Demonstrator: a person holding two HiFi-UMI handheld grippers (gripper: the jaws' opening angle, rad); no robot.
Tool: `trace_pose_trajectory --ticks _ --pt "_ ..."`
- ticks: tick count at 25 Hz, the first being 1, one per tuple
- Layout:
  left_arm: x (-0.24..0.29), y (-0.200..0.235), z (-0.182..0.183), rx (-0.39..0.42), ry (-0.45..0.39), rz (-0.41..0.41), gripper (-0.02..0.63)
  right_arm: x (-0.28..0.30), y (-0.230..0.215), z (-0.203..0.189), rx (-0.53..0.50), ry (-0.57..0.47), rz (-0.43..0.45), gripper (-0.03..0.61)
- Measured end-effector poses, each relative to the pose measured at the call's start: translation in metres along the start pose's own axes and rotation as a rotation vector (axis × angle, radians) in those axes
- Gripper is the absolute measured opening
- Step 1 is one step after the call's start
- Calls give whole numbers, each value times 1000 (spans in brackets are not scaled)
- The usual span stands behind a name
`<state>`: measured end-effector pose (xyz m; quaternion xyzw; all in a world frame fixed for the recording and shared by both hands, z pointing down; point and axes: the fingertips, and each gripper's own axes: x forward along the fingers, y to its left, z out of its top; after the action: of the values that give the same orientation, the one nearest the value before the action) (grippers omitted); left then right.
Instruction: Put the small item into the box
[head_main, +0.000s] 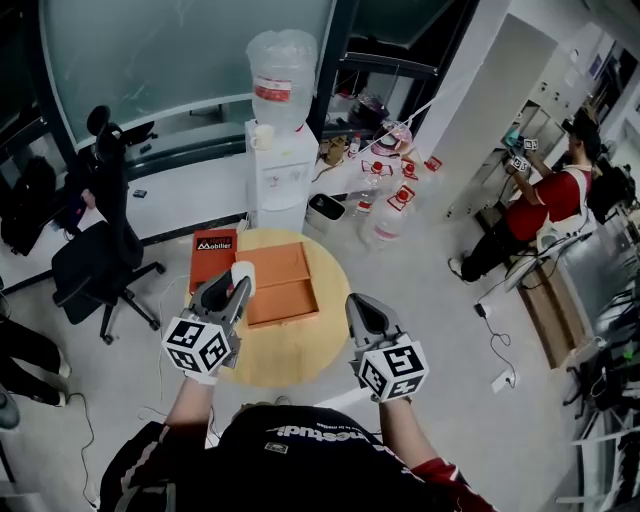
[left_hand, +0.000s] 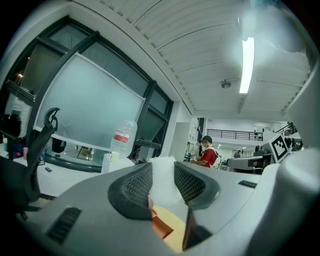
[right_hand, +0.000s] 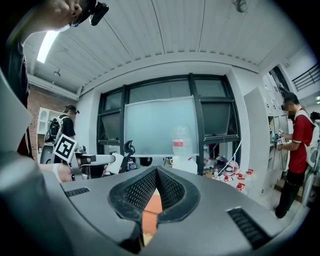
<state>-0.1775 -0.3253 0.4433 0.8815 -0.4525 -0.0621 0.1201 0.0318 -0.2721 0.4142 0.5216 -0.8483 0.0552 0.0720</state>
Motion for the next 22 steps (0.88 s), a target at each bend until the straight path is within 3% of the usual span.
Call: trace_pose_trajectory --ticks 9,22 --pt "19 -5 -15 9 40 -17 146 -2 -25 -10 31 3 -56 26" --pt "33 8 -18 32 46 -21 144 21 -40 -9 22 -3 -39 26"
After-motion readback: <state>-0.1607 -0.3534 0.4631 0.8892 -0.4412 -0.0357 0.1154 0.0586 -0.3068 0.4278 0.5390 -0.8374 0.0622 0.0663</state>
